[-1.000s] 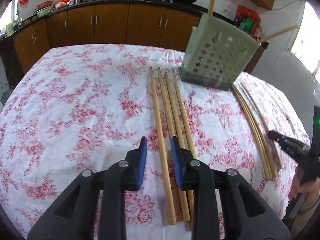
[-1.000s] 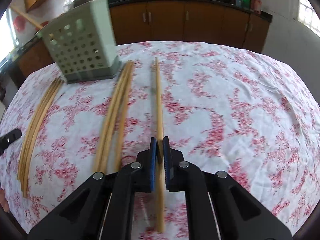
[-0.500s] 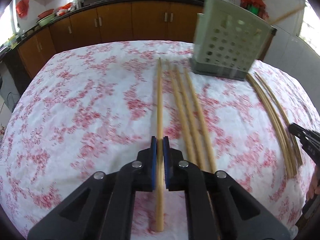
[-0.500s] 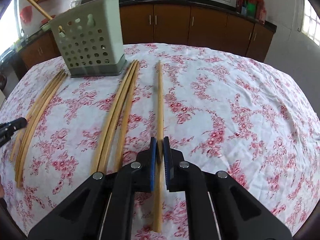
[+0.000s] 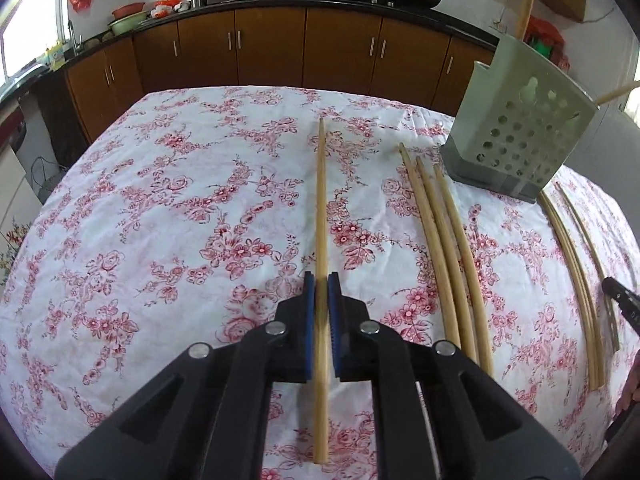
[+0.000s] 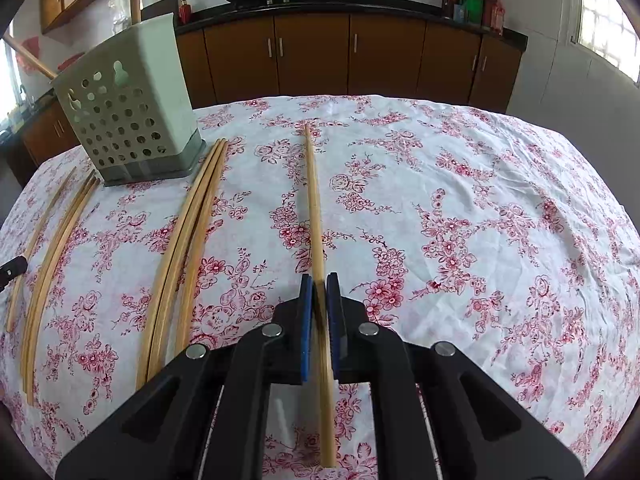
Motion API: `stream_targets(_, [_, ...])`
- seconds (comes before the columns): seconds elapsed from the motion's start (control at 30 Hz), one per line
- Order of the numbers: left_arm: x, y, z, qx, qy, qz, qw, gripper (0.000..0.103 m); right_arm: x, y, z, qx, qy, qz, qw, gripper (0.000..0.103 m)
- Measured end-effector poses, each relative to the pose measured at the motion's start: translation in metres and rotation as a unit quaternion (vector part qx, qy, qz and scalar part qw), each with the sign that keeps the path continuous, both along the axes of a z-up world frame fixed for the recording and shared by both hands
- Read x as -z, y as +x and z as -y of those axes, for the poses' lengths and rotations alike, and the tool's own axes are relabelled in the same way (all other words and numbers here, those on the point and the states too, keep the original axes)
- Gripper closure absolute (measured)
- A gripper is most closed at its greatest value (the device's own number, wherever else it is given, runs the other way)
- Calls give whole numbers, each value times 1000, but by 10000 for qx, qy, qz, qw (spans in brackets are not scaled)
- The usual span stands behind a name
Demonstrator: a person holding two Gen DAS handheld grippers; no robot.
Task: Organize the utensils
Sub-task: 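Grasp a single chopstick with the right gripper while the left gripper grasps another, then lift the left gripper's chopstick into the green holder while the right gripper inserts its chopstick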
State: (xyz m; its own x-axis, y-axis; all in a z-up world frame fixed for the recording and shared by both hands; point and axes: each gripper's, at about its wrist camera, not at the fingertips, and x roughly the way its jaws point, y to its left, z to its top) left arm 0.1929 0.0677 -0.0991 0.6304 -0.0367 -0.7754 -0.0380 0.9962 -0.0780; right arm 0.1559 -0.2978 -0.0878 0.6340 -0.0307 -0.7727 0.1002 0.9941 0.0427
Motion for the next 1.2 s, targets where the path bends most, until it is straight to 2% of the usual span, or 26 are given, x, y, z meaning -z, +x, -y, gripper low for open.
stream_targets(0.43, [0, 1, -3, -8, -193, 6, 9998, 92, 0, 0, -1, 7, -44, -4, 10000, 94])
stream_targets(1.2, [-1, 0, -4, -23, -308, 12, 9995, 92, 0, 0, -1, 4, -39, 5, 10000, 94])
